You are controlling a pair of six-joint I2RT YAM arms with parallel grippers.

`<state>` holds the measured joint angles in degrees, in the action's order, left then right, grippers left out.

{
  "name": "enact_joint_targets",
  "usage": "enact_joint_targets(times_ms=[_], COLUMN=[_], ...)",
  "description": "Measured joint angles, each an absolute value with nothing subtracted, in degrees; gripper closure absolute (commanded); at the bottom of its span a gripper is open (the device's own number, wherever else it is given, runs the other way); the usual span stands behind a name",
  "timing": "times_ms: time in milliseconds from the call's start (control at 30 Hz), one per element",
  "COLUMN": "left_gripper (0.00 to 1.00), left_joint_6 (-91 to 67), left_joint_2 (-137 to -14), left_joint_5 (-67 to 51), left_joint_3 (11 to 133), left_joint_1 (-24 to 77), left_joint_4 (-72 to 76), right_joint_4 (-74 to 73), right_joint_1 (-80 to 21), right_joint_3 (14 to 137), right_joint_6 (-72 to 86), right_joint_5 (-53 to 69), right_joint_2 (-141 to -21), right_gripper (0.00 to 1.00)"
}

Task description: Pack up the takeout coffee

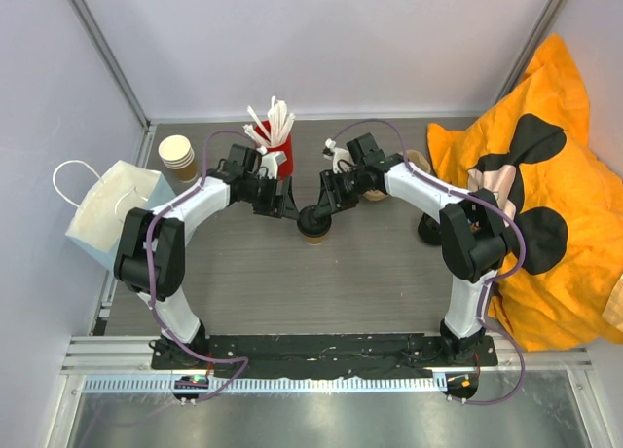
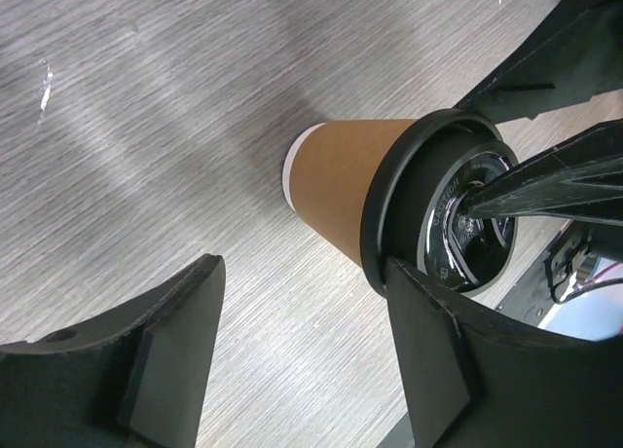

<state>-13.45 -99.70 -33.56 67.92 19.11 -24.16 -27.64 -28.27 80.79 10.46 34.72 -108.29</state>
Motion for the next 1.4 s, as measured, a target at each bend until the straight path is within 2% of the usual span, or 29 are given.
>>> enact_joint_targets(times_ms=[533, 700, 767, 1033, 1400], left_gripper=[0.19, 0.05, 0.00, 0.00, 0.00], left_joint_6=[-12.64, -11.46, -10.79, -4.86, 2.52], left_joint_2=[-99.68, -98.54, -96.84, -86.00, -72.73], left_joint_5=[-35.57, -36.88, -37.17, -35.14, -17.54], left_joint_3=[79.61, 83.90, 86.04, 97.95, 100.27], left_joint_1=[19.11, 19.09, 19.09, 19.07, 18.17], left_joint_4=[-27.07, -30.96, -33.26, -43.18, -55.99], right_joint_4=[-32.12, -34.54, -36.25, -51.94, -58.15], right_joint_1=[-27.31, -25.82, -24.86, -23.99, -33.32], right_joint_3=[85.84, 87.90, 89.89, 101.97, 88.64], right_joint_6=[7.18, 3.55, -0.05, -24.38, -57.98], right_joint_5=[34.79, 34.15, 33.87, 34.26, 29.21], right_joint_2=[-108.29, -108.25, -108.22, -104.84, -91.18], right_gripper=[0.40, 0.34, 0.34, 0.38, 0.39])
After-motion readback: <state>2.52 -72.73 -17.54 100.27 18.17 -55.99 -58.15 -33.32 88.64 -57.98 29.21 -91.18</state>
